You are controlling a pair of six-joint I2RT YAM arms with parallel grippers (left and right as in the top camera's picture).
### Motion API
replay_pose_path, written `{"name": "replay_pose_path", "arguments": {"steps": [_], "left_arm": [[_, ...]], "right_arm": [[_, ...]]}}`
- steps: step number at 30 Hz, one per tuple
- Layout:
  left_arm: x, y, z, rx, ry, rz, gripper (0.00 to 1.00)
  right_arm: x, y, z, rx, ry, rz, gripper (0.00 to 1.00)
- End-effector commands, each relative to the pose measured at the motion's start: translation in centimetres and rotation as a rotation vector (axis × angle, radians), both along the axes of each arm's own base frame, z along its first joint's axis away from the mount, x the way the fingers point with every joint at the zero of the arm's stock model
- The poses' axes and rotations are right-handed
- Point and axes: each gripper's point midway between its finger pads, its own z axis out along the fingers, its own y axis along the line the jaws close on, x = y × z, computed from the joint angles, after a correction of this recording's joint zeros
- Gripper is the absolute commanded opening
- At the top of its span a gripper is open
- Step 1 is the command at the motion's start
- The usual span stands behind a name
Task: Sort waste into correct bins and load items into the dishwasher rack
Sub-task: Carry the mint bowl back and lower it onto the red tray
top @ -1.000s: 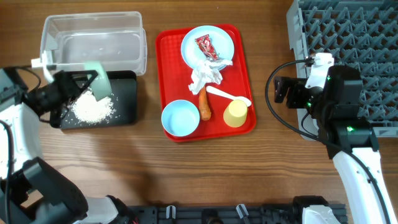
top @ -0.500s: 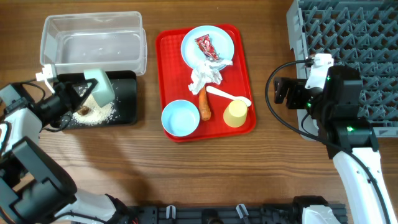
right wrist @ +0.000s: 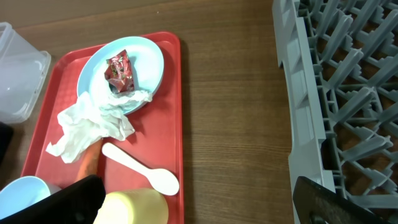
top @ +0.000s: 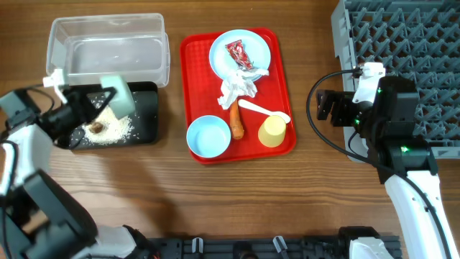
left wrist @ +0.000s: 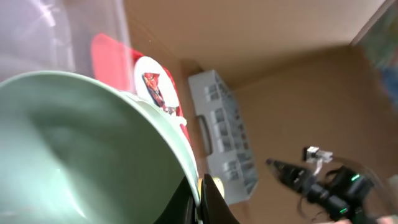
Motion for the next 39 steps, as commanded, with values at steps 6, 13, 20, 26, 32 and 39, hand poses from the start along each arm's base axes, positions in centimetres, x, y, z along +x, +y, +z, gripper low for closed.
{"name": "replay_pose_path", "arguments": {"steps": [6,13,20,26,32,39], "left_arm": [[1.8,-11.7,4.4,0.617,-0.154,-0.009,0.04],[3.1,-18.2,0.3,1.073,-0.181,0.086,0.04],[4.2,-20.0,-6.8,1.226,-0.091,0.041,0.04],[4.6,-20.6,-11.3,1.261,-0.034,-0.013,0.04],[4.1,-21.8,-11.7,1.262,-0.047,-0.044,0.04],[3.5,-22.6,-11.9,1.268,-0.055,-0.072,0.04]], "right_arm": [[0.5,-0.1,0.9,-0.018,-0.021,-0.001,1.0],[0.3,-0.1,0.8,-0.018,-0.013,-0.001,1.0],[0.3,-0.1,0.8,-0.018,-0.013,-0.001,1.0],[0.3,-0.1,0.7,-0.018,-0.012,-0.001,1.0],[0.3,-0.1,0.7,-0.018,-0.012,-0.001,1.0],[0.2,-0.1,0.6,-0.019,-0.005,-0.001,1.0]]}}
